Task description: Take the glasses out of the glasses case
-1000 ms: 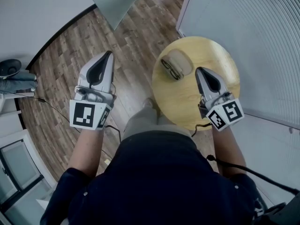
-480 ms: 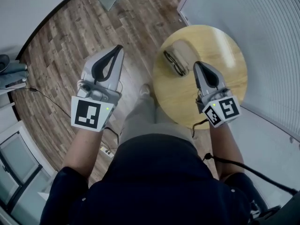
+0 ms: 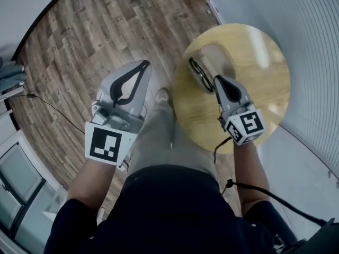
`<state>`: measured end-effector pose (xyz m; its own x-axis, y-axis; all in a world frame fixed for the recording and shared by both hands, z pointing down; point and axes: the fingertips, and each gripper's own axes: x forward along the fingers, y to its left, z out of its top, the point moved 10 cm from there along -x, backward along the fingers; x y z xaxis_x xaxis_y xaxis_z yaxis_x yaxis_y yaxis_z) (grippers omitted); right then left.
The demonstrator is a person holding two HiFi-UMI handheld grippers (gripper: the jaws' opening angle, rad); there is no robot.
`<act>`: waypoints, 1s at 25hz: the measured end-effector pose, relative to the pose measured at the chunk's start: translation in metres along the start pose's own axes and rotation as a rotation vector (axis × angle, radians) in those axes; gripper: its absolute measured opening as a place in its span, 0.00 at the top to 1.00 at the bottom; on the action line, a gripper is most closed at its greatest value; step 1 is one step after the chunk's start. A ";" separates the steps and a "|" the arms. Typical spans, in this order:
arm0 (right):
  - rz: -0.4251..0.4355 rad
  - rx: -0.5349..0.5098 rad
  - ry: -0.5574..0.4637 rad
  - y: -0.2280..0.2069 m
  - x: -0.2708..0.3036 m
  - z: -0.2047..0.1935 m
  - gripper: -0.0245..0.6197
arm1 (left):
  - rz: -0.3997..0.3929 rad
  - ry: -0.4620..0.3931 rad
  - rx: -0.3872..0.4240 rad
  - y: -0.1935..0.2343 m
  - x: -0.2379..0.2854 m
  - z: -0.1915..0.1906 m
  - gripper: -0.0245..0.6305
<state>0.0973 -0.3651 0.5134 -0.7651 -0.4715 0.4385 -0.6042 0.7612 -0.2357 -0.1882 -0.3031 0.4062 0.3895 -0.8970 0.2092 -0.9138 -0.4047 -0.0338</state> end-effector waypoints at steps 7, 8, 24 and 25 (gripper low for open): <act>0.014 0.014 0.092 -0.012 0.026 -0.031 0.88 | -0.035 0.045 -0.016 0.007 0.025 -0.034 0.96; 0.029 0.018 0.110 -0.013 0.030 -0.034 0.86 | -0.040 0.051 -0.019 0.008 0.027 -0.039 0.96; 0.132 0.029 0.293 -0.020 0.061 -0.053 0.83 | -0.037 0.105 -0.117 0.010 0.050 -0.081 0.96; 0.135 0.024 0.307 -0.020 0.062 -0.054 0.83 | -0.033 0.107 -0.120 0.010 0.049 -0.082 0.96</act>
<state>0.0741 -0.3850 0.5925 -0.7384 -0.2082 0.6415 -0.5094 0.7955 -0.3282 -0.1877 -0.3367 0.4961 0.4110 -0.8570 0.3110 -0.9104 -0.4037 0.0907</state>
